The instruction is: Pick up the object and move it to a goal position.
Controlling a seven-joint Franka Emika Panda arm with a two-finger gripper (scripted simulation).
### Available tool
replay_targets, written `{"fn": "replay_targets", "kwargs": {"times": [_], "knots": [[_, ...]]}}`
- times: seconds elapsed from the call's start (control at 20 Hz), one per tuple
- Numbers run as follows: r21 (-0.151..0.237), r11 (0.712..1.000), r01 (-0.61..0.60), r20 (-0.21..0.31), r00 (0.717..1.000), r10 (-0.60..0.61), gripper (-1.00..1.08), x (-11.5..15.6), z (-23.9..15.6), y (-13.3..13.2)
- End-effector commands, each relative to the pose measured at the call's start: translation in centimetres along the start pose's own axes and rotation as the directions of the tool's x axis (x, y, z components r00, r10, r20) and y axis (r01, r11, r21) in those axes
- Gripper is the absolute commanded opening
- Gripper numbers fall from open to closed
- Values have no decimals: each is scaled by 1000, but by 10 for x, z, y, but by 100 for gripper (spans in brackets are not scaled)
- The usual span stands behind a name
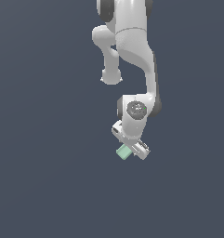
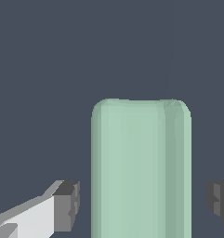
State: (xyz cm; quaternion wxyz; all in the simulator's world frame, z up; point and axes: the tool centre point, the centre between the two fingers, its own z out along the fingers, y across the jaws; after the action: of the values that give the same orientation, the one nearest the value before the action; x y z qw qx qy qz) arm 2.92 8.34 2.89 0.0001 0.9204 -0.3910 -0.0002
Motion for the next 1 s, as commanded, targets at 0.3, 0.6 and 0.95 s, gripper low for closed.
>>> {"fn": "replay_targets", "kwargs": {"times": [0.3,0.6,0.95], "knots": [[0,1000,-1,0,1000,1,-100,1,15,-1],[0,1000,-1,0,1000,1,-100,1,15,-1],[1,1000,-1,-1,1000,1,-100,1,13,-2]]}}
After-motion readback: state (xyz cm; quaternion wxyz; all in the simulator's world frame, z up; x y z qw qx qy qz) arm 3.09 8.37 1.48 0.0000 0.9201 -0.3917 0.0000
